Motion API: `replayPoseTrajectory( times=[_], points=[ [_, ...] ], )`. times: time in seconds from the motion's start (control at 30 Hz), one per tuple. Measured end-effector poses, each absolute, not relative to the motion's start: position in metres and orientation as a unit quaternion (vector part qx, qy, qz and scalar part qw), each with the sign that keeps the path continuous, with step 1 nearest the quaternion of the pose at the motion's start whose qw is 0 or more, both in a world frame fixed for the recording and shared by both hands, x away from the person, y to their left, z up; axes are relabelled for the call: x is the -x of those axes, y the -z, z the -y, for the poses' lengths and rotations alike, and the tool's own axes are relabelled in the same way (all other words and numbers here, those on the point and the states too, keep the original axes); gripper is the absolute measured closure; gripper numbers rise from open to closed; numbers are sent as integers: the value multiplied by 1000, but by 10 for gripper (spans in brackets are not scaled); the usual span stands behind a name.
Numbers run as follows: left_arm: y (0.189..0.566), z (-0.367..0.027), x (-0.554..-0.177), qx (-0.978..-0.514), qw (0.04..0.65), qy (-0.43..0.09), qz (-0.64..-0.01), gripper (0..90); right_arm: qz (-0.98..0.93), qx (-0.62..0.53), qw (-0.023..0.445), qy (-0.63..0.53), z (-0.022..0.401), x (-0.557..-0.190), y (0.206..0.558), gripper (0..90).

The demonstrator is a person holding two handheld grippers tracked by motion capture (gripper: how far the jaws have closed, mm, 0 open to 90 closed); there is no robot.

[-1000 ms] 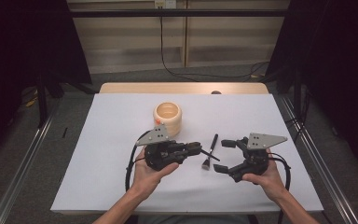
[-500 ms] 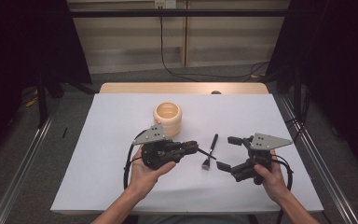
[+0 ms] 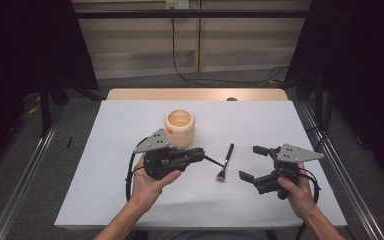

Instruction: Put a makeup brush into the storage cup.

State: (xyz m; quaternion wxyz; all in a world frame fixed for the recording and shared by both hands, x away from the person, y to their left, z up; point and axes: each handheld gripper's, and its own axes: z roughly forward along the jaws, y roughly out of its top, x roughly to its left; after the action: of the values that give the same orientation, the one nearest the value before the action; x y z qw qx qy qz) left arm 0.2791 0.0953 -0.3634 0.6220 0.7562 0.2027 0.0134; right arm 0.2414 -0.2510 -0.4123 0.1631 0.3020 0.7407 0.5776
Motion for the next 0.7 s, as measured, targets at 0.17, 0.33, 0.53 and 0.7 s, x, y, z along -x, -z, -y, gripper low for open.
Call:
replayPoseTrajectory(
  times=[0.17,0.33,0.53,0.7],
  points=[
    [360,-101,-280,-755,622,-17,-206,836,-743,-304,171,-571,255,-235,412,7],
    [358,-107,-280,-754,621,-24,-213,836,-743,-308,174,-568,259,-232,413,9],
    [355,-117,-283,-751,622,-32,-221,836,-740,-316,185,-564,263,-227,413,18],
    [353,-124,-287,-748,623,-41,-227,836,-735,-322,188,-566,266,-219,413,16]
  ],
)
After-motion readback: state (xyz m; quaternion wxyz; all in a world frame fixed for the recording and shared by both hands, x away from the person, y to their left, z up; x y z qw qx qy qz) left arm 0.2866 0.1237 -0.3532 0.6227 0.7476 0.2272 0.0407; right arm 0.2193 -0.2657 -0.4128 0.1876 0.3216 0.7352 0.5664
